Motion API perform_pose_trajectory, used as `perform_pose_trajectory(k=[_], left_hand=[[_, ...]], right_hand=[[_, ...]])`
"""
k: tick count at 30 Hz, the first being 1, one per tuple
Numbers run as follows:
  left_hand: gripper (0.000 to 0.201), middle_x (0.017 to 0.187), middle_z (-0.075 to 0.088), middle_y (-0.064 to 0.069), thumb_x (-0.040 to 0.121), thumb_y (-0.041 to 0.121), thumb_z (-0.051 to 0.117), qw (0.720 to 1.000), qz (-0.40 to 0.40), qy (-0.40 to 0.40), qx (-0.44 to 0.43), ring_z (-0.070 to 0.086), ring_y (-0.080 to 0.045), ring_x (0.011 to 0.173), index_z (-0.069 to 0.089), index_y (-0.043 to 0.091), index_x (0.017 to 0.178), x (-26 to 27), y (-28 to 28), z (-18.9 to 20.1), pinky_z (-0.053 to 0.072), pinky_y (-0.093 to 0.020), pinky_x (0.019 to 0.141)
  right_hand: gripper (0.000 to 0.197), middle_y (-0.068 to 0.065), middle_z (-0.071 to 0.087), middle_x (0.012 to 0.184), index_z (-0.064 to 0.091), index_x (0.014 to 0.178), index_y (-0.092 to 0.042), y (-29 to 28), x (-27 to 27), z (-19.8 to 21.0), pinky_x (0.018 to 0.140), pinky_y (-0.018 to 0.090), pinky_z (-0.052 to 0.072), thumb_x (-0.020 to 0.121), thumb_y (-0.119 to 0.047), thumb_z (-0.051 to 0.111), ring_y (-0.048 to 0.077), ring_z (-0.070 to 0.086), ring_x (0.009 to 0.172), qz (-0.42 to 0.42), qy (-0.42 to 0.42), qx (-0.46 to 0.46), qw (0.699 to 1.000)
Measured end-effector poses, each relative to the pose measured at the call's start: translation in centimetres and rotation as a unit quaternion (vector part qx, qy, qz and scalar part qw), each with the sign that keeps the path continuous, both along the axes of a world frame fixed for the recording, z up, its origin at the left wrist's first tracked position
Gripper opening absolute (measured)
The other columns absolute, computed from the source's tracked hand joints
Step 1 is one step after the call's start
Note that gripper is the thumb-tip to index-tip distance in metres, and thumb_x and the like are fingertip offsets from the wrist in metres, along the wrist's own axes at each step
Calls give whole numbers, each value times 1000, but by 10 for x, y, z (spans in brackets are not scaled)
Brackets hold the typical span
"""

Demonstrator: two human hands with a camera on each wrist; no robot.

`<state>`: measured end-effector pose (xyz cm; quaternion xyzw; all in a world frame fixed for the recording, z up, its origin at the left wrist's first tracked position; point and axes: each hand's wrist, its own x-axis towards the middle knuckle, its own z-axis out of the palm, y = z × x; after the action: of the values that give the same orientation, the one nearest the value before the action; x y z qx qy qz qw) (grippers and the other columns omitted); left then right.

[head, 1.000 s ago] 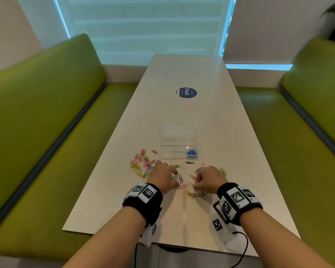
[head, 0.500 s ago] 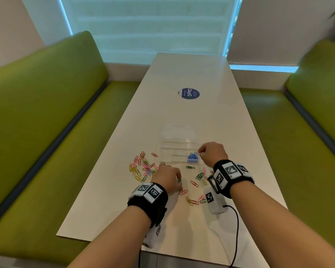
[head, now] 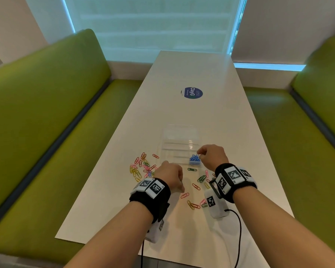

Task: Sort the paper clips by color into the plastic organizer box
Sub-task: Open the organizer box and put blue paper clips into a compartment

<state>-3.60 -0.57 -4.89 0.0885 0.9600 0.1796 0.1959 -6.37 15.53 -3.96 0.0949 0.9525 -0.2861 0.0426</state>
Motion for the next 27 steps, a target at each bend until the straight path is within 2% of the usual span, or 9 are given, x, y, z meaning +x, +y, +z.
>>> perform_pose_trajectory(k=[3, 8, 11, 13, 15, 17, 19, 23, 27], left_hand=[[17, 106, 62, -6, 74, 31, 77, 1000, -13, -9, 22, 55, -19, 103, 64, 21, 79, -5, -1, -1, 47, -29, 79], [13, 100, 67, -5, 82, 29, 70, 995, -1, 14, 103, 58, -16, 89, 70, 16, 85, -16, 0, 4, 53, -33, 85], [13, 99, 67, -3, 84, 27, 68, 988, 17, 41, 146, 60, -14, 89, 70, 16, 89, -22, 5, 10, 51, -30, 82], [12, 102, 66, -2, 85, 29, 66, 987, 17, 60, 148, 58, -14, 97, 69, 19, 90, -25, 8, 12, 49, -30, 85], [14, 105, 66, -3, 87, 29, 63, 985, 29, 83, 151, 54, -16, 104, 70, 19, 95, -26, 10, 13, 46, -29, 88], [20, 107, 67, -3, 90, 27, 60, 982, 42, 109, 147, 50, -16, 110, 68, 17, 106, -27, 7, 15, 43, -30, 90], [27, 108, 67, -1, 91, 27, 60, 983, 46, 117, 131, 50, -16, 111, 63, 17, 115, -26, 0, 14, 43, -30, 90], [27, 113, 64, -1, 91, 27, 59, 994, 36, 75, 77, 56, -18, 110, 63, 19, 116, -24, -23, 14, 48, -32, 94], [27, 120, 63, -2, 91, 25, 58, 996, 55, 58, 33, 56, -20, 115, 63, 19, 118, -24, -50, 14, 46, -32, 96]], right_hand=[[23, 3, 66, 115, 70, 104, -15, 0, 8, 2, 92, 29, 50, 89, -10, 54, 18, 60, 104, 15, 5, -10, 1000], [26, 3, 66, 117, 69, 110, -12, -3, 24, 8, 90, 17, 41, 88, -9, 58, 14, 59, 107, 102, -39, -24, 994], [27, 5, 68, 115, 69, 112, -12, -2, 26, 10, 88, 18, 44, 88, -10, 58, 13, 60, 99, 124, -61, -26, 990], [22, 6, 69, 109, 72, 107, -11, -2, 22, 10, 85, 23, 50, 87, -15, 62, 11, 58, 86, 117, -54, -44, 991], [20, 6, 70, 106, 73, 103, -11, -2, 16, 8, 78, 23, 47, 87, -19, 64, 9, 56, 84, 104, -38, -43, 993], [20, 5, 71, 108, 74, 102, -12, -1, 9, 8, 78, 24, 45, 88, -20, 61, 12, 59, 89, 84, -21, -12, 996], [23, 6, 70, 112, 73, 104, -12, 0, 2, 8, 87, 29, 49, 90, -18, 55, 19, 61, 100, 58, -18, 10, 998], [27, 8, 67, 117, 70, 109, -10, -3, -6, 8, 92, 32, 51, 91, -14, 50, 23, 61, 106, 31, -32, 31, 999], [28, 7, 66, 120, 69, 110, -10, -8, -8, 6, 94, 32, 49, 90, -12, 51, 23, 59, 110, 20, -34, 29, 999]])
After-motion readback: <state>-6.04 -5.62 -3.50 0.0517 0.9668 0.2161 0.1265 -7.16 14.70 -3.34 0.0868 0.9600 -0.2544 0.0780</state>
